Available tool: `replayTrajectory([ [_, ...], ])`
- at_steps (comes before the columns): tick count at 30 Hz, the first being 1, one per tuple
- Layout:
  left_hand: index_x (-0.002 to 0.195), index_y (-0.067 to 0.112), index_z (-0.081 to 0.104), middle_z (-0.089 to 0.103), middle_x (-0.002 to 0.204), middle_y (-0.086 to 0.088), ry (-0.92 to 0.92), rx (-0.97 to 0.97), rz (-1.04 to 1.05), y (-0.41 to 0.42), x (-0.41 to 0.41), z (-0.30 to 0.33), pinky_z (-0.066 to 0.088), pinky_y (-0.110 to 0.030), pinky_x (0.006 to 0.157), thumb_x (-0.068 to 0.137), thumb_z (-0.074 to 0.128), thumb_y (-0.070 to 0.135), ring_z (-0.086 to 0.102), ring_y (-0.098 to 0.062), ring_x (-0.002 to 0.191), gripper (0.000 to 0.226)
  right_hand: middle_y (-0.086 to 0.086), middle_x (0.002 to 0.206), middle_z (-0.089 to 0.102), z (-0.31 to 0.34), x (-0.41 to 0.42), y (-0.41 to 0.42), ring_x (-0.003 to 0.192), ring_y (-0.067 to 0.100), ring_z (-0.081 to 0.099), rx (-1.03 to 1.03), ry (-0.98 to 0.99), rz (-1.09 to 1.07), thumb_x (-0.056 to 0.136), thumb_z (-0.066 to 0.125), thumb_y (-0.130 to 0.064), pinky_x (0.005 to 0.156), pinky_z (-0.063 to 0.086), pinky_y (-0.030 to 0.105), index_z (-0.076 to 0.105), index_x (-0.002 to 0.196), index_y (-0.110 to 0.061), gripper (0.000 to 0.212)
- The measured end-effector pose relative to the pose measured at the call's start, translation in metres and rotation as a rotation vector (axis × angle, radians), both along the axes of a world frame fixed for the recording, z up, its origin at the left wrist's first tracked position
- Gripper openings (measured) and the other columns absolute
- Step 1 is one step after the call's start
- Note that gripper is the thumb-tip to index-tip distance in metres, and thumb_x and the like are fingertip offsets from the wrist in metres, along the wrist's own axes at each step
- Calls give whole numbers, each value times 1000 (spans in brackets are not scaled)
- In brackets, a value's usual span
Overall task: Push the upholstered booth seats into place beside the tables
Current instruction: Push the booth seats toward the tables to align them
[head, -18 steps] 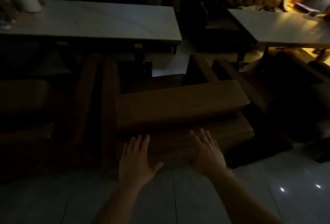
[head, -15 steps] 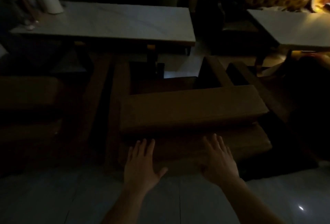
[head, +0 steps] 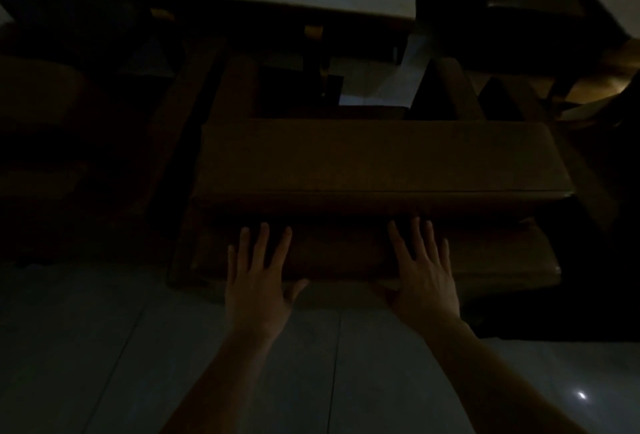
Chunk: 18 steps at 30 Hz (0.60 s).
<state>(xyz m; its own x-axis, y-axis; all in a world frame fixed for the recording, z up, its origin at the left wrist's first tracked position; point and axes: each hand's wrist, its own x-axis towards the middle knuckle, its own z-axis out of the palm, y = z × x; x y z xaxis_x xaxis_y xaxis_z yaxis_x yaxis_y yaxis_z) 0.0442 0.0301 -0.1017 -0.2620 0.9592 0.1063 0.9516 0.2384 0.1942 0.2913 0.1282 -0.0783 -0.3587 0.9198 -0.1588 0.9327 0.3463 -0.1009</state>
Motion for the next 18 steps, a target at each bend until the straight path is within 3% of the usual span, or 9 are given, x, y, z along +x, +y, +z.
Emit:
replayTrajectory([
  [3,151,34,28,26,158,-10,-7,8,13,5,0,2,18,-60,115,81,57,64,10,-42,146,82,17,164,-8,-7,-1,-1,150,36,-10,34,-22,-3,84,41,-78,121,0,56,-17,154,-29,103],
  [6,149,35,32,32,155,-9,-25,-16,11,9,-1,2,22,-61,113,77,67,58,16,-43,144,83,21,160,22,-7,-5,-2,148,40,17,74,-90,-20,81,49,-77,118,16,61,5,157,-25,103],
  [8,147,36,35,37,153,-8,-62,-21,13,9,-1,0,25,-61,111,73,72,56,21,-42,143,85,22,156,31,-5,-8,-4,146,41,25,57,-113,-40,79,53,-76,117,20,62,17,157,-23,101],
  [13,144,38,39,38,153,-3,-93,-40,14,7,-3,1,26,-58,112,73,74,53,21,-38,144,81,23,153,37,-4,-13,-9,144,41,30,66,-146,-79,81,49,-74,115,22,63,25,155,-23,93],
  [16,146,39,37,34,155,-2,-122,-38,15,6,-1,0,19,-55,115,77,72,51,14,-37,146,78,20,162,17,-3,-13,-13,150,38,11,14,-189,-72,87,36,-76,120,10,59,6,157,-25,91],
  [18,146,39,36,32,156,-1,-136,-23,11,3,-4,0,17,-55,116,79,70,50,12,-36,147,76,19,163,15,-3,-14,-17,150,37,9,23,-167,-84,87,38,-74,120,11,59,4,157,-26,92],
])
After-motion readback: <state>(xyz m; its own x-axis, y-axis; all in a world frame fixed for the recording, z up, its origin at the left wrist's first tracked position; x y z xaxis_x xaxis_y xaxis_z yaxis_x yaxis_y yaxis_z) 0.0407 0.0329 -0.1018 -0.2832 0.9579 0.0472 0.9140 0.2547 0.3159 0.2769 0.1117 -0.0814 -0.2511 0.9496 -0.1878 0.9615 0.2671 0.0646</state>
